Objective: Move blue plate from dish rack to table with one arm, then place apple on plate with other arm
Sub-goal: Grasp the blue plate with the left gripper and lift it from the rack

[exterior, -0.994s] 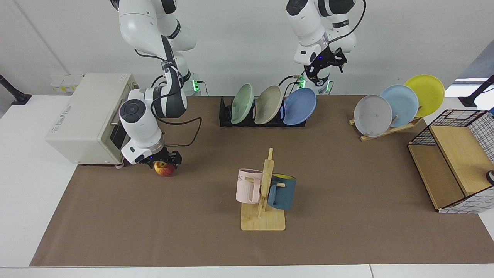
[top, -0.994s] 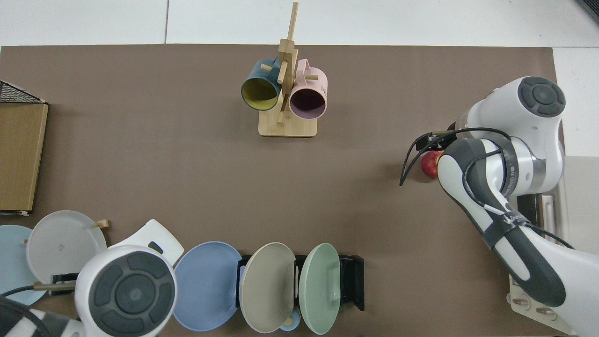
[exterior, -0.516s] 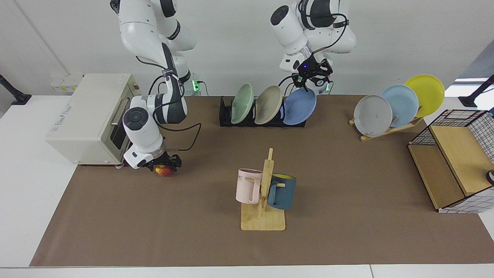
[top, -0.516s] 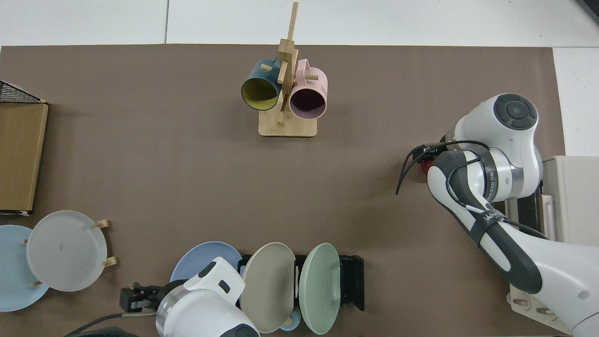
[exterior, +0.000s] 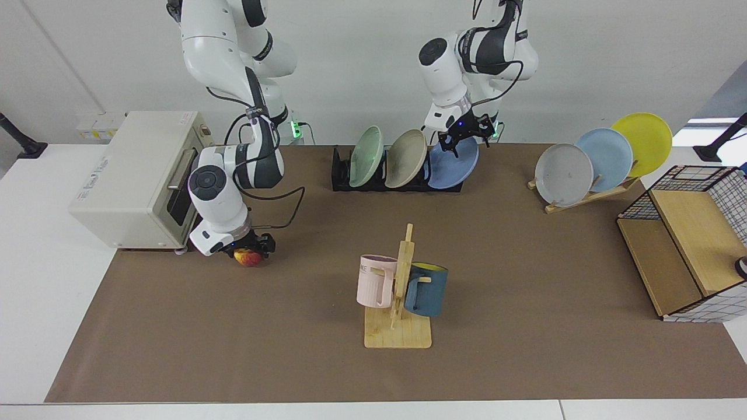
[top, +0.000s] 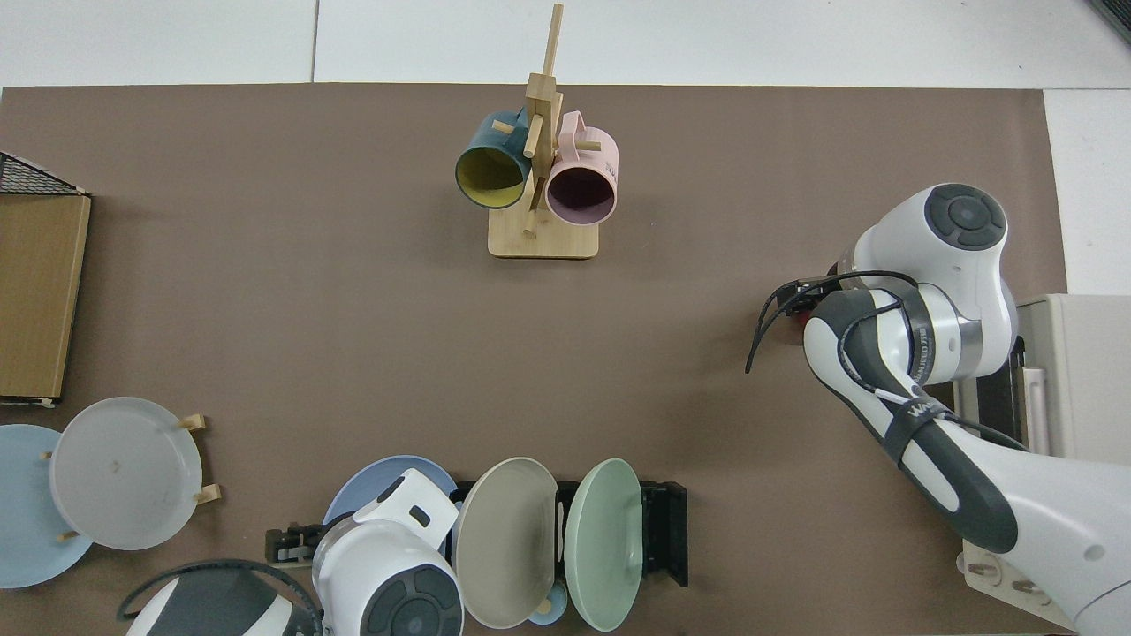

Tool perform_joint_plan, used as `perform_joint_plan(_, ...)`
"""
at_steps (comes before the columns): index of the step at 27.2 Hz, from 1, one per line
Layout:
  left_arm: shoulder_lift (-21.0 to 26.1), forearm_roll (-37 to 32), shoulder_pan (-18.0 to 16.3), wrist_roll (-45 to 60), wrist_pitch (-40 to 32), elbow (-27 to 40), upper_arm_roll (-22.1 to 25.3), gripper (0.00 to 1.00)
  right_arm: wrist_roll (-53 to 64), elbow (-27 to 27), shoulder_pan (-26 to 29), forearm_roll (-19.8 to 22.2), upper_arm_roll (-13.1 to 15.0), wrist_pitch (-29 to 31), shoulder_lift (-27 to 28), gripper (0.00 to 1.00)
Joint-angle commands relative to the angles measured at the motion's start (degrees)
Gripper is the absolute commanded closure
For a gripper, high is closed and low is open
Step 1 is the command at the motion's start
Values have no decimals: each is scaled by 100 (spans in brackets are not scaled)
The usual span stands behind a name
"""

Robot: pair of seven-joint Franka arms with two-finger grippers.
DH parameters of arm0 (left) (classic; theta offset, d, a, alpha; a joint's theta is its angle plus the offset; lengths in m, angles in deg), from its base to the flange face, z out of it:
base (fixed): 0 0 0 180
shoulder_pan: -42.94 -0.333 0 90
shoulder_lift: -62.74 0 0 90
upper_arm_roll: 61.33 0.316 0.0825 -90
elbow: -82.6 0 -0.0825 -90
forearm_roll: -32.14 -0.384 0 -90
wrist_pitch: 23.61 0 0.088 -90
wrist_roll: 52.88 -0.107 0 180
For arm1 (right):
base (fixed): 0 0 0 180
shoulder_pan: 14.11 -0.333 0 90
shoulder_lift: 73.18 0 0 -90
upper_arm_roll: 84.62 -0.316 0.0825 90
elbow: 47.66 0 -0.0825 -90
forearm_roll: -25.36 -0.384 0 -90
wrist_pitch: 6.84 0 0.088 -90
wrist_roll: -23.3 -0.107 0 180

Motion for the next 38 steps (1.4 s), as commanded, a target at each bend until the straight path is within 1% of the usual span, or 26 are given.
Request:
perform_joint_plan(1, 20, 62, -304, -356, 195, 80, 19, 3, 145, 105, 91, 98, -61, 167, -32, 48)
perform_joint_plan(2, 20, 62, -304, -374, 195, 80, 19, 3, 215, 105, 91, 90, -61, 167, -32, 68)
perform_joint_plan(3, 20, 62, -313, -383, 195, 80, 19, 3, 320, 114, 91, 89, -61, 166, -32, 85)
perform_joint_plan(4, 20, 62, -321, -392, 204, 80, 19, 3, 382, 105, 91, 89, -61, 158, -32, 96)
perform_joint_plan(5, 20, 62, -321, -409, 204, 80, 19, 6, 391, 105, 91, 89, -61, 158, -32, 100)
perform_joint_plan(7, 29, 79, -321, -470, 204, 80, 19, 14, 391, 97, 91, 89, -61, 149, -32, 100)
perform_joint_plan(9, 29, 123, -287, -445, 152, 80, 19, 29, 391, 88, 99, 89, -61, 132, -32, 100)
perform_joint_plan(11, 20, 141, -251, -418, 99, 72, 11, 42, 409, 35, 99, 89, -61, 70, -32, 100)
perform_joint_plan(12, 11, 141, -234, -427, 81, 72, 11, 46, 417, 9, 99, 89, -61, 35, -32, 100)
perform_joint_plan(14, 11, 158, -234, -444, 55, 72, 11, 59, 426, -35, 99, 89, -61, -18, -58, 100)
perform_joint_plan(16, 11, 202, -234, -471, 55, 72, 2, 68, 400, -79, 91, 81, -61, -79, -102, 100)
perform_joint_plan(17, 11, 211, -234, -479, 55, 63, 2, 75, 391, -114, 91, 72, -61, -123, -119, 100)
perform_joint_plan(18, 11, 211, -225, -471, 55, 54, 2, 84, 391, -140, 91, 55, -61, -176, -128, 100)
perform_joint_plan(19, 11, 228, -216, -462, 55, 54, 2, 96, 391, -167, 91, 37, -61, -220, -146, 100)
perform_joint_plan(20, 11, 281, -216, -462, 37, 54, 2, 100, 408, -219, 99, 19, -61, -272, -181, 100)
perform_joint_plan(25, 11, 413, -146, -410, -165, -42, -25, 100, 409, -430, 82, 2, -61, -685, -365, 100)
perform_joint_plan(28, -33, 361, -75, -365, -480, -218, -156, 100, 426, -536, 73, -7, -61, -966, -523, 100)
perform_joint_plan(32, -50, 334, -84, -339, -806, -481, -332, 100, 409, -790, 56, -42, -61, -1554, -734, 100)
perform_joint_plan(35, -50, 273, -84, -348, -1131, -701, -402, 100, 409, -1089, 55, -60, -61, -2020, -814, 100)
perform_joint_plan(38, -59, 106, -84, -409, -1430, -956, -394, 100, 409, -1265, 91, -60, -61, -2276, -954, 100)
